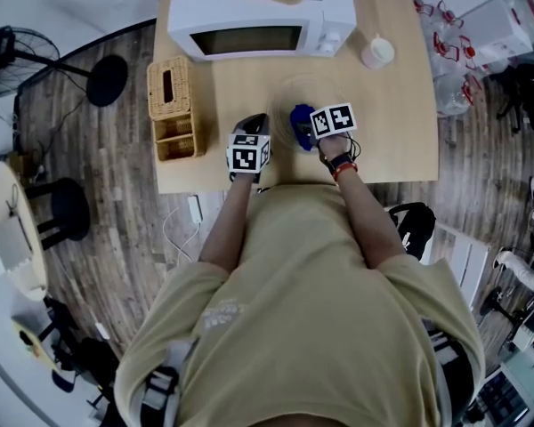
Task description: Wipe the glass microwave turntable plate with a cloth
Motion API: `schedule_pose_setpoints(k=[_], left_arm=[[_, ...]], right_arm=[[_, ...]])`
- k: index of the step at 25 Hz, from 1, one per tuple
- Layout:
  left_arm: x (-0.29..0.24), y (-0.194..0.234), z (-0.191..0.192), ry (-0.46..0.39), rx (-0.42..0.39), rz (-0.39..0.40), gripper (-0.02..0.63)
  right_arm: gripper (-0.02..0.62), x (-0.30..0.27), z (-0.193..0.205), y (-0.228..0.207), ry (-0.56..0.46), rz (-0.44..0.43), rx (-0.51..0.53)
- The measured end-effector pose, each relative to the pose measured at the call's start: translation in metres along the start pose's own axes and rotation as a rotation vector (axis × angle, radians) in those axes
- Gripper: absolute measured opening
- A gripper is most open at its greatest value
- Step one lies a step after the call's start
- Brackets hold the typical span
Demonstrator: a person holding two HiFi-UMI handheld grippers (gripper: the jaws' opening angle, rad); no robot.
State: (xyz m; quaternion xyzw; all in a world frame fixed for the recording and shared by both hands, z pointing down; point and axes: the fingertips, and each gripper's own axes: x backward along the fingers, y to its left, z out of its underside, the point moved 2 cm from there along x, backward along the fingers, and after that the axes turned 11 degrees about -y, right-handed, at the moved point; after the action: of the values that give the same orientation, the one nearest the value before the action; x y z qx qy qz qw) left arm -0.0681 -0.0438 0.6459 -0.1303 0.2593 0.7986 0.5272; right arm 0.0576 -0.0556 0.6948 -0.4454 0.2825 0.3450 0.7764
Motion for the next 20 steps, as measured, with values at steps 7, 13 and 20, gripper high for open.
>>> schedule_pose_setpoints(k=[7,13,20], left_arm=[[-0.005,-0.009,-0.003,0.003,-0.005,0.022,0.018],[-0.009,-0.017,-0.002,0.011,-0.012,0.041,0.018],[-0.019,-0.028,-0.001,0.018,-0.019,0.066,0.018]], right_arm=[[0.147,0.009,0.001,-0.012,0.003,0.014,-0.035],[0.147,0.017,0.002,-0.020,-0.017,0.027,-0.051],[0.147,0.027,0.005,-0.033,-0.041,0.042,-0.059]])
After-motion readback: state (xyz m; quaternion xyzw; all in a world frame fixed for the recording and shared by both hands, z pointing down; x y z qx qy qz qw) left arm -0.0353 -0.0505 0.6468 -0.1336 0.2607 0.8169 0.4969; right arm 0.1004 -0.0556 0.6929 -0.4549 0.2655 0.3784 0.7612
